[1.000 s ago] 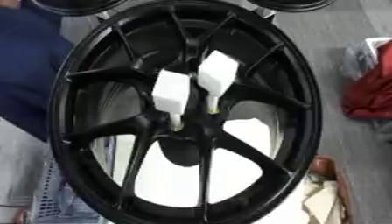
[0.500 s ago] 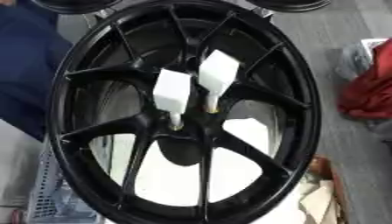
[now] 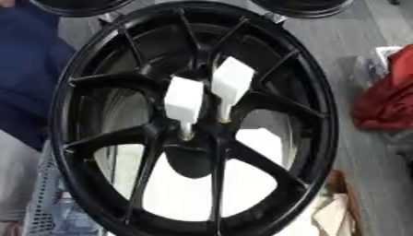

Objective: Pull the pin out of the wheel hub.

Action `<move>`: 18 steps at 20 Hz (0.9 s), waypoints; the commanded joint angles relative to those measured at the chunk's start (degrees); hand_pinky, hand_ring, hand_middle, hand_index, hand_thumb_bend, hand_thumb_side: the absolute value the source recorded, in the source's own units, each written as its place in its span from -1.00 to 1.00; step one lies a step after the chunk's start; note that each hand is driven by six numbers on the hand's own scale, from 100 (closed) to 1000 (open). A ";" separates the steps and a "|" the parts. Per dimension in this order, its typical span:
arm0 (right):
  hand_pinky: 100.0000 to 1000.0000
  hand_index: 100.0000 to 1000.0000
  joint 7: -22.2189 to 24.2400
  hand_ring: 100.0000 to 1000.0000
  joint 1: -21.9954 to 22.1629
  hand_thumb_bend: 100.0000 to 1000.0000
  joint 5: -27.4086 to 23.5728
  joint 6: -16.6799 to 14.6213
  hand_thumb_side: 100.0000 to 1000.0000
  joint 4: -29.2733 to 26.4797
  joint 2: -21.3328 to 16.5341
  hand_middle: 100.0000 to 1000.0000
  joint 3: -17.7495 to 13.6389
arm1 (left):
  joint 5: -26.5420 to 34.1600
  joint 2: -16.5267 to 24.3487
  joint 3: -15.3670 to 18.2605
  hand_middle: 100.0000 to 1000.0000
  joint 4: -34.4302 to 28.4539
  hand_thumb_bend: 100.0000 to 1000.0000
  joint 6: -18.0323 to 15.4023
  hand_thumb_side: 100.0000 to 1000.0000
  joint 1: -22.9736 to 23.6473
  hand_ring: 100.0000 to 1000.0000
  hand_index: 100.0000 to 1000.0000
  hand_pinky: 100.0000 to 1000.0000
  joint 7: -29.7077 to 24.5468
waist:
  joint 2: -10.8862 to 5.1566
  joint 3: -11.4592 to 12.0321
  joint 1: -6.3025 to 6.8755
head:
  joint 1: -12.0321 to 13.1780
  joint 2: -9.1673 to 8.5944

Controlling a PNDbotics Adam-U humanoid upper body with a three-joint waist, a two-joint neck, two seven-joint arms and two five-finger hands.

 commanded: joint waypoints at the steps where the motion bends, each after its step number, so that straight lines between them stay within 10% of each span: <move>1: 0.66 0.48 -0.22 0.50 -0.99 -1.00 -0.43 0.01 -0.12 -0.61 -1.63 0.28 -0.80 | -0.20 1.84 0.36 0.55 -0.57 -0.06 -0.50 0.33 -0.79 0.52 0.64 0.53 -0.86 | -1.23 0.21 0.18 | 0.01 -0.53; 18: 0.66 0.48 -0.46 0.50 -1.25 -1.00 -0.46 -0.14 -0.14 -1.19 -1.81 0.28 -1.21 | 10.22 2.36 0.32 0.32 -10.99 -0.33 -1.06 0.50 1.34 0.34 0.52 0.45 5.68 | -1.30 0.44 -0.29 | 0.04 -0.15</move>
